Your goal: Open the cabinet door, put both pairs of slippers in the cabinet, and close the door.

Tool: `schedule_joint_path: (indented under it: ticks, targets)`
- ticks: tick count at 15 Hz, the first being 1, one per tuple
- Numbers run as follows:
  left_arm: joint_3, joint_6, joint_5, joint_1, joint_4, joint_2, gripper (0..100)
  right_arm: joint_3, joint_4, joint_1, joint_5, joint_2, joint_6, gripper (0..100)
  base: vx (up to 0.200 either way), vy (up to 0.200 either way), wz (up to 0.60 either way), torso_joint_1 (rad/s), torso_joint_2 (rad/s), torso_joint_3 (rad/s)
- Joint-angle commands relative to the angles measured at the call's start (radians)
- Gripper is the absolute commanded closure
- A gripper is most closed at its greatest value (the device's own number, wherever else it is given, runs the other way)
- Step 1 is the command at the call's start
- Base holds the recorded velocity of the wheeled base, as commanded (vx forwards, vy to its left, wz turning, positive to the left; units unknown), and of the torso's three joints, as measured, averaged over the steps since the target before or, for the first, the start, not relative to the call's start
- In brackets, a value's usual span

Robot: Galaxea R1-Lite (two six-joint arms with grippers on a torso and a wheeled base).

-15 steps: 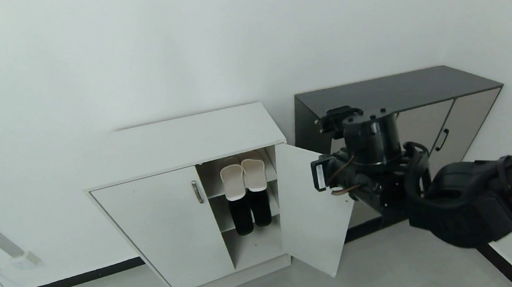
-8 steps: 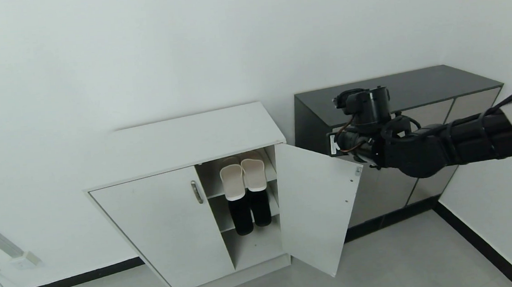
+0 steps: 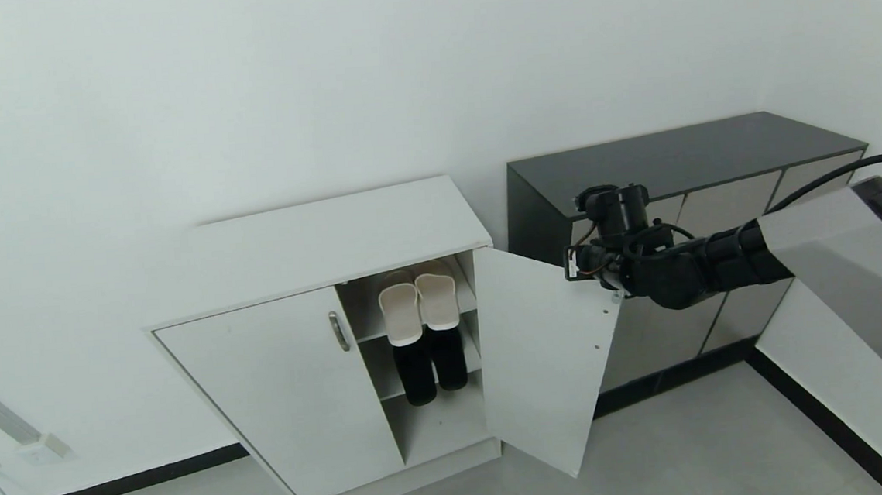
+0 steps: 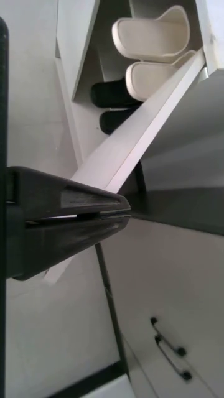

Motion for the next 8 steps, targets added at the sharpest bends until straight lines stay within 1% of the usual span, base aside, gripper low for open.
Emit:
schedule_joint_path:
  ticks: [1, 8]
  targets:
    - [0.000, 0.000, 0.000, 0.000, 0.000, 0.000, 100, -0.013, 0.000, -0.004, -0.001, 0.034, 0.000, 100, 0.000, 0.000, 0.00, 0.000, 0.00, 0.000]
    - [0.000, 0.000, 0.000, 0.000, 0.000, 0.000, 100, -0.024, 0.000, -0.021, 0.008, 0.065, 0.002, 100, 0.000, 0.000, 0.00, 0.000, 0.00, 0.000]
